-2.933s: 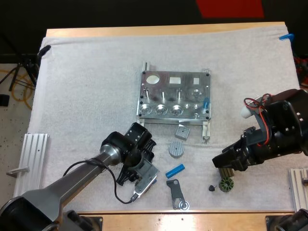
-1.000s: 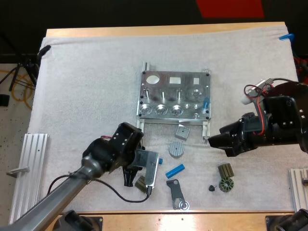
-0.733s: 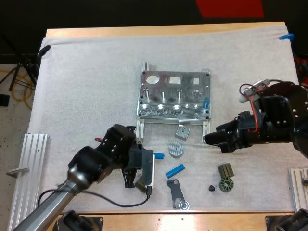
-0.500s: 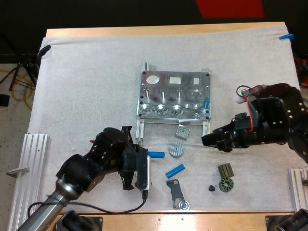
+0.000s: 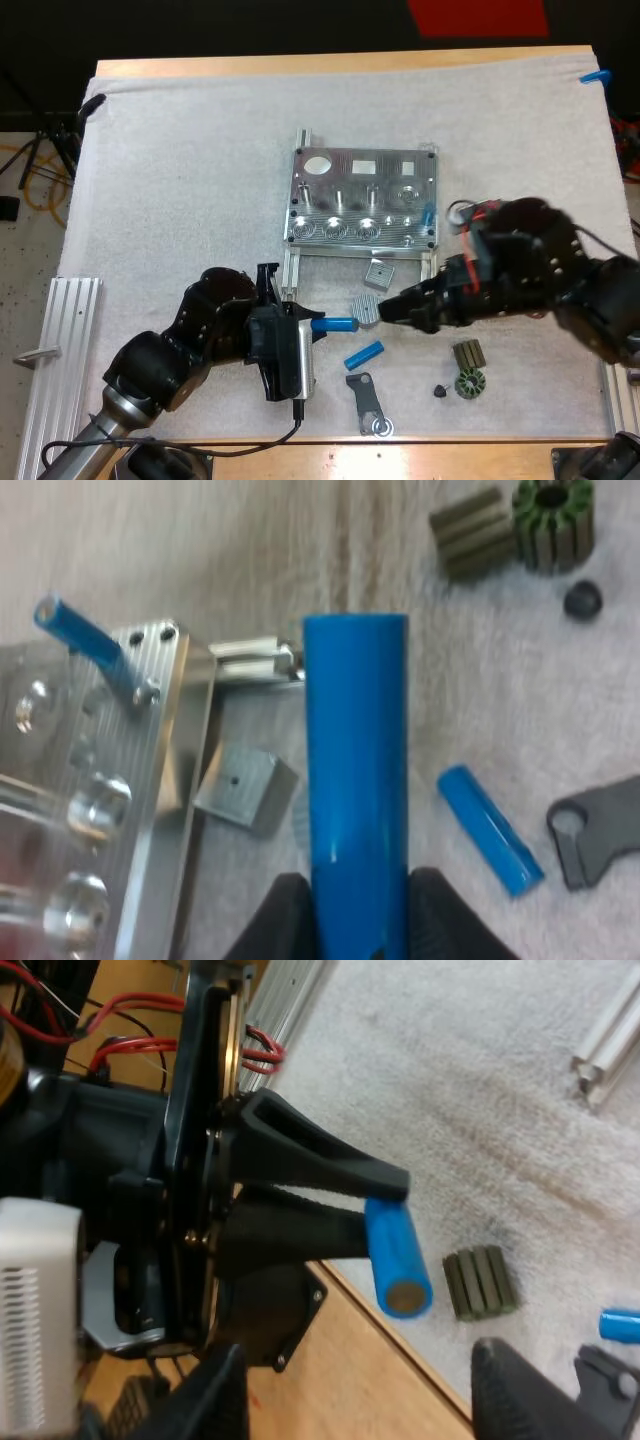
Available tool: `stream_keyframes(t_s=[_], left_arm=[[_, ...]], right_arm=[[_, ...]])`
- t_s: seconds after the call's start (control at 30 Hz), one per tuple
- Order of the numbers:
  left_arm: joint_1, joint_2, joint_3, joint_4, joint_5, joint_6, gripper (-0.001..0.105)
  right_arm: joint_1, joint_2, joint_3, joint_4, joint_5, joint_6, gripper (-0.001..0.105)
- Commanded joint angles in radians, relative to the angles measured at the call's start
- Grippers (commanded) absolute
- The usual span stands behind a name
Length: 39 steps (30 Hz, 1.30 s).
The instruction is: Load cells from right to left
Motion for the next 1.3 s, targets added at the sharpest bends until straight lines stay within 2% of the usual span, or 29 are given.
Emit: stream_keyframes(t_s=[0.0,0.23,0.33,0.6,0.87,1.27], left_arm=[[-0.005,-0.007,-0.003,-0.021,0.015,-0.014,0.009],[-0.005,-0.007,-0.003,-0.02,0.012,-0.017,0.009],[-0.005,-0.007,-0.003,-0.02,0.012,-0.017,0.009],[-0.005,-0.007,-0.003,-0.02,0.012,-0.017,0.009],[-0.005,-0.007,-0.003,-0.025,0.012,-0.017,0.009],[-0.005,-0.007,-0.003,-0.028,0.012,-0.017,0.009]], right_arm=[[0.022,0.0,0.02,-0.05,0.032,0.036,0.05],[0.058,0.002,0.089,-0.128,0.065,0.111,0.051],[0.058,0.017,0.097,-0.144,0.065,0.133,0.056],[0.058,0.079,0.097,-0.215,0.019,0.195,0.058],[0.099,0.126,0.097,-0.217,-0.011,0.197,0.058],[0.127,0.157,0.097,-0.259,0.026,0.215,0.058]])
